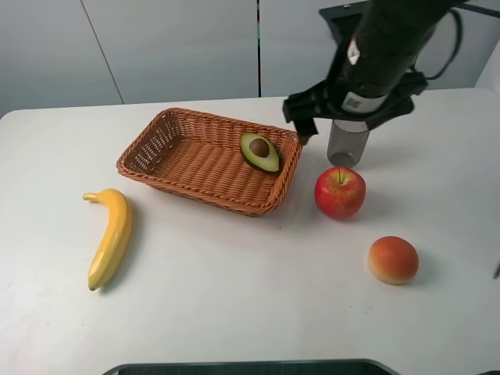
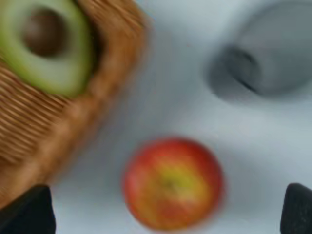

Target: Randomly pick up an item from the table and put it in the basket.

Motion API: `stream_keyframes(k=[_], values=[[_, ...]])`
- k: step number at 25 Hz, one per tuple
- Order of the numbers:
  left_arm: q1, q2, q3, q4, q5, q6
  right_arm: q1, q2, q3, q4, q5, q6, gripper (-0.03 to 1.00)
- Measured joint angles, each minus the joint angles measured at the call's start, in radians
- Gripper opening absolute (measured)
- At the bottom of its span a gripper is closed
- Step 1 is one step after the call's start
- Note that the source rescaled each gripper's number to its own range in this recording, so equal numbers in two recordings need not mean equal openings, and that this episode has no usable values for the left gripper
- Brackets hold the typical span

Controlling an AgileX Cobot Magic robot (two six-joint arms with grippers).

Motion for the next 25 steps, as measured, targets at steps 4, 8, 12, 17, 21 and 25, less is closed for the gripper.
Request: stream_keyframes(k=[4, 8, 12, 17, 21, 25], values=[[0.000, 0.000, 0.000, 0.000, 0.000, 0.000, -0.132, -0.185, 0.137, 0.092, 0.073, -0.095, 1.00], [0.000, 0.000, 0.000, 0.000, 0.000, 0.000, -0.276, -0.387, 0.259, 0.129, 0.132, -0.162, 1.00], [0.000, 0.000, 0.000, 0.000, 0.000, 0.000, -0.363, -0.600, 0.343, 0.126, 0.196, -0.191, 1.00], [0.000, 0.000, 0.000, 0.000, 0.000, 0.000, -0.371, -0.882, 0.396, 0.124, 0.224, -0.202, 1.00], [0.000, 0.000, 0.000, 0.000, 0.000, 0.000, -0.371, -1.105, 0.398, 0.124, 0.242, -0.224, 1.00], [0.000, 0.000, 0.000, 0.000, 0.000, 0.000, -0.371, -1.261, 0.398, 0.124, 0.281, -0.228, 1.00]])
